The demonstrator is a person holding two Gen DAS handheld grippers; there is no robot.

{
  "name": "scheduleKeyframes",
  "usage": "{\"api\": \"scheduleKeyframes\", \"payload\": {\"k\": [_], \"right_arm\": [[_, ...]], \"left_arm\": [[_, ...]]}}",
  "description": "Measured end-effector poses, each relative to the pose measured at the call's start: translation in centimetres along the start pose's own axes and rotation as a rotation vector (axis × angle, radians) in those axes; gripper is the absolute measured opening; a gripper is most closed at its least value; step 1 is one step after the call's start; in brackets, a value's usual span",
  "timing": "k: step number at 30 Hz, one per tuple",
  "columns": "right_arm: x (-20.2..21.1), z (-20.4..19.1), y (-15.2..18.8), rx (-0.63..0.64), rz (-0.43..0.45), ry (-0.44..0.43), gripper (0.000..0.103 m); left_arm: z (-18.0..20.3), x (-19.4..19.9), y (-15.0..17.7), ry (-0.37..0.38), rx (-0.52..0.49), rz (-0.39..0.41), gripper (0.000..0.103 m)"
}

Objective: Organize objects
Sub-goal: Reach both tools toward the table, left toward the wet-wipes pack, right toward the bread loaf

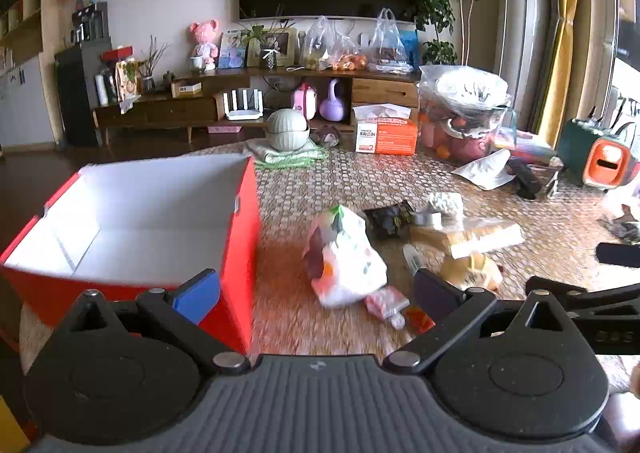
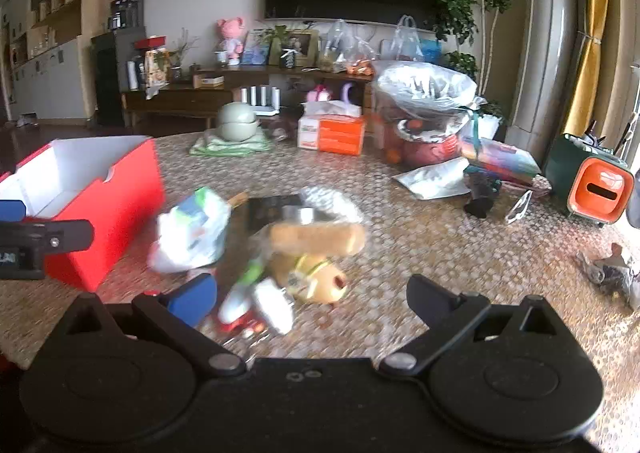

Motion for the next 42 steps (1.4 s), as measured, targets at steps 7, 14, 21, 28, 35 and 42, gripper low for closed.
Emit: {"api": "scheduleKeyframes", "payload": {"k": [7,14,21,28,35,42], "right_arm": [[-3.3,1.5,-2.8,0.013,0.004,0.023,0.101],[-8.4,1.6,-4.9,-0.02,-0.085,0.007,0.101],[-13.7,0.4,-4.3,-0.033,-0.2,0.0,0.101],[-16.5,0.1,-2.2,-0.027,-0.304,0.042,0.102],[-16.7,0.3,-1.5,-0.023,-0.328,0.032,0.101],[-16.8,0.2,-1.5,-0.049,-0.337,0.006,0.091]], "left_arm": [[1.5,-5.3,-1.4,-0.043,-0.06,-0.022,0.103],[1.9,-9.7,-0.8,-0.062,-0.08,-0.08,0.103],[1.9,-12.8,-0.2,-0.088,-0.121,-0.105,0.103],[3.0,-14.4,0.2,-0.096,-0.196,-0.115,0.103],[3.2,-15.7,1.0,-0.05,-0.145,-0.151,0.098],[3.3,-16.1,1.2,-0.015,-0.104,-0.164,0.059]]}}
Point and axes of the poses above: each gripper's, at about its wrist camera, not at the fingertips, and x roughly against the way its jaws point, z to its right, y to its underside, the point moved 10 cm from there along -x, roughly the way its jaws point, and after that the axes turned 8 degrees about -x, right-handed, at the moved point
